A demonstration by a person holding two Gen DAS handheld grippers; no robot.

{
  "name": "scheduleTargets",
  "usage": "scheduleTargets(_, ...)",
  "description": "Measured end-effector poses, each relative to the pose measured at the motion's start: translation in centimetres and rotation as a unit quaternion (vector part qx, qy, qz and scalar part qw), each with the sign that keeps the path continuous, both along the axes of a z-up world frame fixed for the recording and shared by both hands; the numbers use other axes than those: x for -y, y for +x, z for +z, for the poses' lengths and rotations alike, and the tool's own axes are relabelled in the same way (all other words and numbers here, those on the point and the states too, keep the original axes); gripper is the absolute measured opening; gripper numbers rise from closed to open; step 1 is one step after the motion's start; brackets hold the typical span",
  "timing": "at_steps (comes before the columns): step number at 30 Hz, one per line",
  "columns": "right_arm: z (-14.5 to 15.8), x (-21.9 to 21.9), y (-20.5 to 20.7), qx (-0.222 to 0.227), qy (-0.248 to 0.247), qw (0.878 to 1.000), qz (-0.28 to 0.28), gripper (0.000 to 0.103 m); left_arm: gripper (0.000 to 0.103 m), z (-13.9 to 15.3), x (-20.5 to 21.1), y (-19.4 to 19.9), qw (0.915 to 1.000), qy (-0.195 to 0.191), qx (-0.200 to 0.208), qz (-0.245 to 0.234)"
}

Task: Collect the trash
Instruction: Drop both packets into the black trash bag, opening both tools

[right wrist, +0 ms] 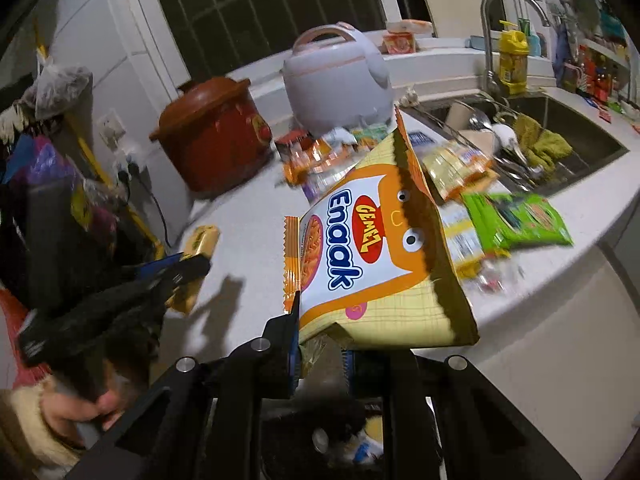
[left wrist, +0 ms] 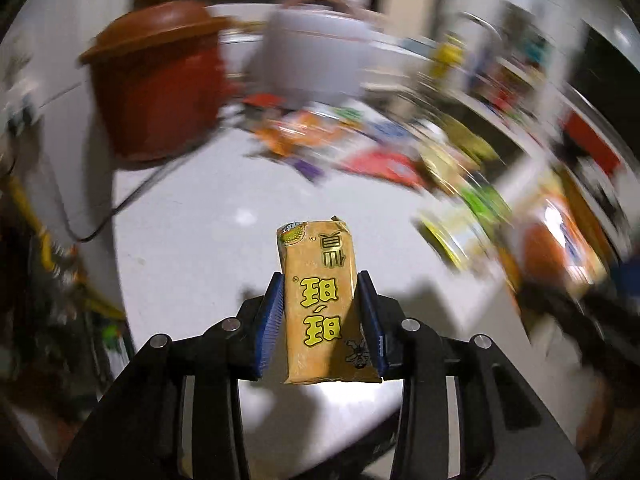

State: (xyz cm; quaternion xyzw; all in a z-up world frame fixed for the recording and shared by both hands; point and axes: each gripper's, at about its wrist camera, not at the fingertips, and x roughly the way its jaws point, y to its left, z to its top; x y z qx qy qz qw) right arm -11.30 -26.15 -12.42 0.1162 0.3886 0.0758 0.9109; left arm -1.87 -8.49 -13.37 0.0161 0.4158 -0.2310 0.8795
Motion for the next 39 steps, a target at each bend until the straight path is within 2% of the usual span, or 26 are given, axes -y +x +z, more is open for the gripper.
scheduleTargets(2,-0.7,0.3,-1.6,-0.016,-0.016,1.000,-0.003,0.016,0.036,-0.8,1.1,-2.7,0.9981,0.004,-0.017,-0.058)
scheduleTargets(5,-2.6,0.7,-4.2,-0.043,-0.032,0.998,-0.010,0.016,0.036,-3.3,3.0,-6.7,0.9870,0.037,-0.041,-0.151)
scheduleTargets(6,-3.9,0.7,-5.1,-0.058,-0.034,0.998,-0.009,0.016,0.036,-4.7,3.5,-7.9,0.9813,0.049,-0.048,-0.180)
scheduleTargets(9,-8.0,0.3,-6.3,-0.101,-0.045,0.994,0.000,0.016,0.036,-8.9,4.6,-9.6,0.9678,0.076,-0.081,-0.226)
scheduleTargets(10,-10.6,0.2,-6.6,-0.119,-0.037,0.992,0.000,0.016,0.036,-11.2,4.9,-10.1,0.9622,0.087,-0.095,-0.240)
scheduleTargets(13,-17.0,-0.3,-6.7,-0.157,-0.025,0.987,0.003,0.016,0.036,-17.3,5.2,-10.8,0.9528,0.119,-0.117,-0.254)
scheduleTargets(16,-24.0,-1.1,-5.8,-0.194,-0.020,0.981,0.014,0.017,0.036,-24.9,5.2,-10.5,0.9448,0.168,-0.152,-0.236)
scheduleTargets(17,-26.2,-1.2,-5.5,-0.205,-0.018,0.978,0.017,0.018,0.039,-27.1,5.2,-10.2,0.9428,0.183,-0.161,-0.228)
scheduleTargets(18,-27.7,-1.4,-5.2,-0.214,-0.020,0.977,0.019,0.025,0.043,-29.5,5.1,-9.9,0.9399,0.204,-0.170,-0.215)
scheduleTargets(19,-30.5,-1.5,-4.6,-0.230,-0.025,0.973,0.017,0.034,0.061,-31.6,5.1,-9.6,0.9368,0.217,-0.180,-0.207)
scheduleTargets(20,-32.2,-1.5,-4.2,-0.240,-0.032,0.970,0.010,0.056,0.076,-33.7,5.0,-9.4,0.9334,0.228,-0.194,-0.198)
scheduleTargets(22,-35.2,-1.5,-3.5,-0.257,-0.034,0.966,0.000,0.071,0.079,-36.9,4.7,-8.8,0.9265,0.247,-0.215,-0.186)
scheduleTargets(24,-37.1,-1.4,-3.4,-0.273,-0.032,0.961,-0.002,0.068,0.079,-39.3,4.6,-8.6,0.9164,0.272,-0.233,-0.179)
scheduleTargets(25,-37.8,-1.3,-3.2,-0.281,-0.028,0.959,-0.007,0.068,0.079,-40.1,4.1,-8.5,0.9143,0.274,-0.240,-0.178)
scheduleTargets(27,-37.8,-1.1,-3.3,-0.281,-0.022,0.959,-0.011,0.068,0.079,-40.1,3.5,-8.6,0.9150,0.271,-0.240,-0.178)
scheduleTargets(30,-36.2,-0.7,-3.6,-0.274,-0.016,0.962,-0.016,0.069,0.079,-38.2,3.2,-9.2,0.9196,0.261,-0.227,-0.187)
scheduleTargets(33,-32.4,0.1,-3.5,-0.256,-0.014,0.966,-0.021,0.069,0.079,-34.9,3.7,-10.4,0.9220,0.241,-0.223,-0.205)
scheduleTargets(35,-27.9,1.1,-3.7,-0.221,-0.013,0.975,-0.027,0.069,0.079,-31.3,4.5,-11.1,0.9296,0.211,-0.203,-0.224)
scheduleTargets(37,-23.5,2.3,-3.9,-0.185,-0.012,0.982,-0.035,0.071,0.079,-26.5,5.5,-11.6,0.9369,0.179,-0.168,-0.249)
scheduleTargets(38,-20.6,3.0,-4.2,-0.160,-0.014,0.986,-0.044,0.074,0.081,-23.0,6.1,-12.0,0.9406,0.154,-0.144,-0.266)
scheduleTargets(39,-17.6,3.7,-4.5,-0.131,-0.016,0.990,-0.051,0.076,0.085,-20.8,6.4,-12.1,0.9425,0.139,-0.129,-0.275)
